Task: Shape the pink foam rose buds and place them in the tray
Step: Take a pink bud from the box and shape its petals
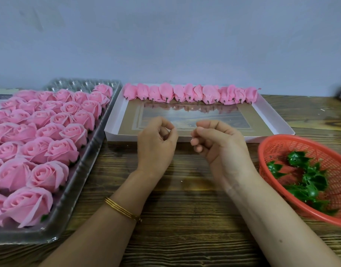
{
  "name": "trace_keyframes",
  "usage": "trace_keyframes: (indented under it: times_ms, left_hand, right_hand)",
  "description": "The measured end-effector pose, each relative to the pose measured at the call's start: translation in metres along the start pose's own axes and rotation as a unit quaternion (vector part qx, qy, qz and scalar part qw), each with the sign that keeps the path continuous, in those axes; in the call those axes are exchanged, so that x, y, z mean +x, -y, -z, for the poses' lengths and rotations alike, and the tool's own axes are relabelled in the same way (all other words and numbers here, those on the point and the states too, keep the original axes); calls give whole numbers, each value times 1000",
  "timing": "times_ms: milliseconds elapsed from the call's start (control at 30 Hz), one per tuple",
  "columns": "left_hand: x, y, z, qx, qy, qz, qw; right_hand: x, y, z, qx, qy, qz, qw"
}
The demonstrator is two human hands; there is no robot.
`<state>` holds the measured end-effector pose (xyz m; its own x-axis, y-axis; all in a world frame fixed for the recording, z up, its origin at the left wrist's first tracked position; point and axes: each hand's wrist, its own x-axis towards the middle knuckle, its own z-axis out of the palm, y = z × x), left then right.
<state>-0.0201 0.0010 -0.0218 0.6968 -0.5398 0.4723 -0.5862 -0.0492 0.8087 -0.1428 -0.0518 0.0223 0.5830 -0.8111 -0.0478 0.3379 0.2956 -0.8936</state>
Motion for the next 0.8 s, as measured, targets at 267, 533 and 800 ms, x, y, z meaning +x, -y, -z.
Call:
trace_keyframes:
  times_ms: [267,533,800]
  left_hand:
    - [3,1,-1,-4,18,23,1000]
    - [4,-3,0,-15,55,54,997]
    - [5,-5,1,-19,58,68,996]
  right_hand:
    - [6,28,-3,-78,-7,25,997]
    - [53,82,-4,-198,-62,53,977]
    - [128,111,43,-304,-171,-4,937]
